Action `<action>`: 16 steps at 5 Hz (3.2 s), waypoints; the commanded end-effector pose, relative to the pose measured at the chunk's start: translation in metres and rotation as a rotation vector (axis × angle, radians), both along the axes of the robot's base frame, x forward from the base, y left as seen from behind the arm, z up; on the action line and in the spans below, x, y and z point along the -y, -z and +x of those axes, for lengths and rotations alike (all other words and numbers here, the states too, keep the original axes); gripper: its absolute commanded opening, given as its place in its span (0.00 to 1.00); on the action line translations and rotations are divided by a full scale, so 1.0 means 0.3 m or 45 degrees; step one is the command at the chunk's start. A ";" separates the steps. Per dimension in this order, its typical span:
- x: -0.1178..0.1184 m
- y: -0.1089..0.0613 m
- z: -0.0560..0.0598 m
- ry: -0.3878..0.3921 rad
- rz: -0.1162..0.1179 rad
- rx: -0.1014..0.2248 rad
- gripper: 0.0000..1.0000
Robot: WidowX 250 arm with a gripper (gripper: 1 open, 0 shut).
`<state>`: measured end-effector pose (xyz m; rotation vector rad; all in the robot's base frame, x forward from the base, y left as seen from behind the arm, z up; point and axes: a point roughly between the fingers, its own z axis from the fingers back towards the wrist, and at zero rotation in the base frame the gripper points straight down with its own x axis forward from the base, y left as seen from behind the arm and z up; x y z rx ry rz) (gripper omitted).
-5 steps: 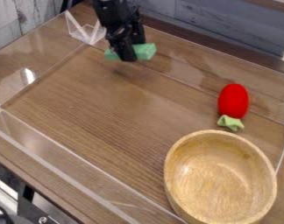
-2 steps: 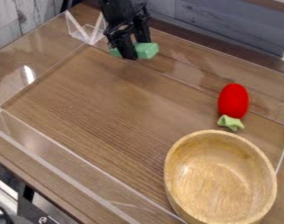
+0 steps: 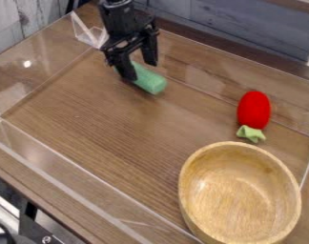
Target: Put the green block in the brown bowl
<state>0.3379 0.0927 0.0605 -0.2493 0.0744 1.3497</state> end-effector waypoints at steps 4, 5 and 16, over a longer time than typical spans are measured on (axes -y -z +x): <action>0.136 -0.091 0.046 0.166 0.125 0.142 1.00; 0.114 -0.112 0.055 0.183 0.150 0.143 1.00; 0.063 0.045 0.046 0.444 0.381 0.023 1.00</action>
